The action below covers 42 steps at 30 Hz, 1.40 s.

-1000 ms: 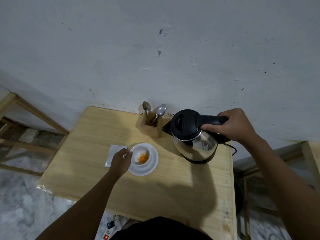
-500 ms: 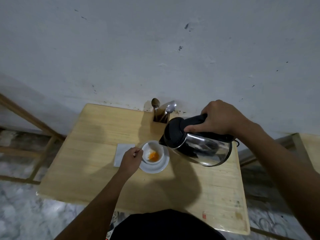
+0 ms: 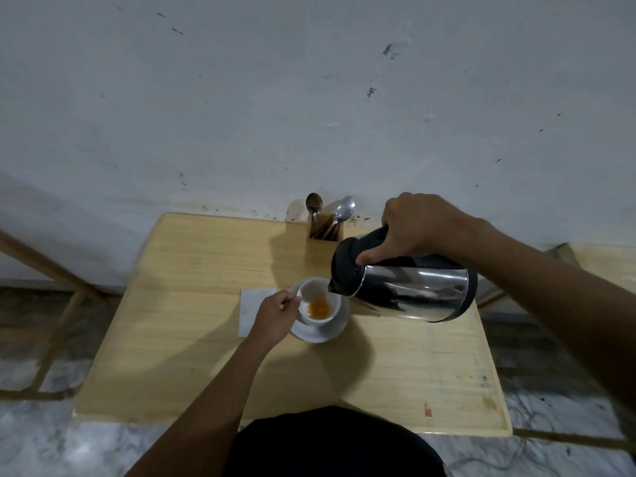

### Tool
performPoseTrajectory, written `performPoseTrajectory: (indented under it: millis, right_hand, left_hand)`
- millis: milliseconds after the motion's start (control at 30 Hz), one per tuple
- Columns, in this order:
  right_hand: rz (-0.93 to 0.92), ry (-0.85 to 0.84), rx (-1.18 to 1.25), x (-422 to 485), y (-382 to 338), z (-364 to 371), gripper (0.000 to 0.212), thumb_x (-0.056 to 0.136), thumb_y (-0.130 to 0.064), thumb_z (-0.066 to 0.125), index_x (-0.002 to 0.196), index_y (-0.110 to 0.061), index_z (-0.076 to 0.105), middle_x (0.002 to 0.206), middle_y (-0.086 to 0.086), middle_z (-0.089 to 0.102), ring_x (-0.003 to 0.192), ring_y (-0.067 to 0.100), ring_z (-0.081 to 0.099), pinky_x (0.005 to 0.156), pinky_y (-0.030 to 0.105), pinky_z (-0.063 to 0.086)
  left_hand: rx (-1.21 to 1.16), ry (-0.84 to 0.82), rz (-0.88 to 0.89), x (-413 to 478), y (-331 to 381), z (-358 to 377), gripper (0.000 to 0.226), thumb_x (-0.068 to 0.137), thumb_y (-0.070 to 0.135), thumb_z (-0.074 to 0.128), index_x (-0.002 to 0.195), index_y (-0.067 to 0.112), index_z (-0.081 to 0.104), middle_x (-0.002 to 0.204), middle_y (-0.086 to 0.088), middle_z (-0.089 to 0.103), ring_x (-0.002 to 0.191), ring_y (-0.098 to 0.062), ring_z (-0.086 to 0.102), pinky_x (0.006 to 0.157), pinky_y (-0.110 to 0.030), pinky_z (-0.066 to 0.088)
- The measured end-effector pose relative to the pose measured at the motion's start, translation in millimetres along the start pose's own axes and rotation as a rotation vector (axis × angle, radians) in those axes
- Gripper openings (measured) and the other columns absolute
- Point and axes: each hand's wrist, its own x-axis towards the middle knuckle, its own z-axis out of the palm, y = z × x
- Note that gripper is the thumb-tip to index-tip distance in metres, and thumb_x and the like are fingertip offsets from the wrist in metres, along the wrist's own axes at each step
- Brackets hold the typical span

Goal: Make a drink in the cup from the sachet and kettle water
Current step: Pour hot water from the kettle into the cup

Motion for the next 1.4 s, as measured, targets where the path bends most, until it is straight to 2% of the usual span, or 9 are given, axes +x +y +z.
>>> performPoseTrajectory:
  millis: [67, 167, 267, 433, 567, 867, 1067, 1400]
  right_hand:
    - [-0.003, 0.001, -0.02, 1.5, -4.5, -2.1, 0.069, 0.059, -0.082, 0.064, 0.059, -0.015, 0.05, 0.057, -0.002, 0.053, 0.054, 0.012, 0.049, 0.05, 0.026, 0.034]
    - [-0.014, -0.014, -0.047, 2.2, -11.5, -4.9, 0.067, 0.06, -0.082, 0.064, 0.061, -0.019, 0.043, 0.059, -0.004, 0.051, 0.056, 0.01, 0.048, 0.051, 0.027, 0.033]
    - [-0.005, -0.033, -0.07, 0.7, -15.0, -8.5, 0.066, 0.062, -0.082, 0.063, 0.062, -0.02, 0.039, 0.061, -0.004, 0.05, 0.056, 0.01, 0.046, 0.052, 0.027, 0.034]
    - [0.037, -0.05, -0.072, -4.8, -16.3, -11.1, 0.068, 0.061, -0.081, 0.064, 0.062, -0.019, 0.038, 0.06, -0.004, 0.048, 0.054, 0.011, 0.045, 0.052, 0.027, 0.034]
    - [0.064, -0.043, -0.07, -9.7, -14.5, -10.8, 0.07, 0.06, -0.082, 0.064, 0.061, -0.016, 0.042, 0.06, -0.002, 0.051, 0.054, 0.013, 0.047, 0.051, 0.028, 0.034]
    - [0.128, -0.065, -0.059, -18.9, -8.5, -10.1, 0.07, 0.059, -0.083, 0.064, 0.062, -0.018, 0.038, 0.061, -0.003, 0.048, 0.055, 0.013, 0.045, 0.059, 0.03, 0.04]
    - [0.139, -0.061, -0.064, -23.8, -5.4, -9.2, 0.07, 0.06, -0.083, 0.064, 0.063, -0.018, 0.038, 0.062, -0.003, 0.048, 0.055, 0.012, 0.044, 0.055, 0.029, 0.036]
    - [0.151, -0.058, -0.056, -22.9, -3.4, -12.2, 0.07, 0.059, -0.084, 0.064, 0.065, -0.018, 0.04, 0.063, -0.003, 0.05, 0.056, 0.013, 0.046, 0.057, 0.029, 0.037]
  left_hand:
    - [0.001, -0.008, 0.005, 1.3, -0.7, -0.7, 0.018, 0.097, 0.023, 0.052, 0.086, 0.015, 0.064, 0.072, 0.006, 0.059, 0.067, -0.005, 0.052, 0.057, -0.013, 0.037]
    - [-0.01, -0.025, -0.003, 3.7, -1.7, -1.4, 0.02, 0.096, 0.024, 0.053, 0.087, 0.012, 0.065, 0.071, 0.004, 0.059, 0.067, -0.006, 0.052, 0.06, -0.02, 0.038]
    - [-0.013, -0.031, -0.005, 4.8, -2.3, -1.9, 0.022, 0.096, 0.025, 0.052, 0.087, 0.008, 0.065, 0.069, 0.003, 0.056, 0.065, -0.007, 0.05, 0.058, -0.019, 0.037]
    - [-0.035, -0.037, 0.008, 4.3, -4.1, -2.8, 0.023, 0.096, 0.023, 0.052, 0.08, 0.008, 0.061, 0.065, 0.002, 0.052, 0.063, -0.01, 0.048, 0.056, -0.019, 0.036]
    - [-0.038, -0.056, 0.0, 4.7, -3.8, -3.2, 0.024, 0.097, 0.024, 0.051, 0.087, 0.005, 0.063, 0.068, 0.001, 0.055, 0.063, -0.009, 0.048, 0.057, -0.018, 0.037]
    - [0.006, -0.038, 0.005, 5.5, -2.3, -3.1, 0.024, 0.097, 0.023, 0.051, 0.087, 0.004, 0.063, 0.068, 0.001, 0.056, 0.063, -0.008, 0.049, 0.056, -0.02, 0.037]
    - [0.011, -0.033, 0.01, 6.6, -2.9, -2.1, 0.024, 0.097, 0.022, 0.051, 0.089, 0.003, 0.064, 0.07, 0.001, 0.057, 0.064, -0.007, 0.049, 0.057, -0.02, 0.038]
    - [-0.007, -0.04, 0.001, 5.7, -2.5, -2.3, 0.022, 0.097, 0.023, 0.051, 0.088, 0.008, 0.064, 0.071, 0.002, 0.057, 0.065, -0.009, 0.051, 0.057, -0.021, 0.038]
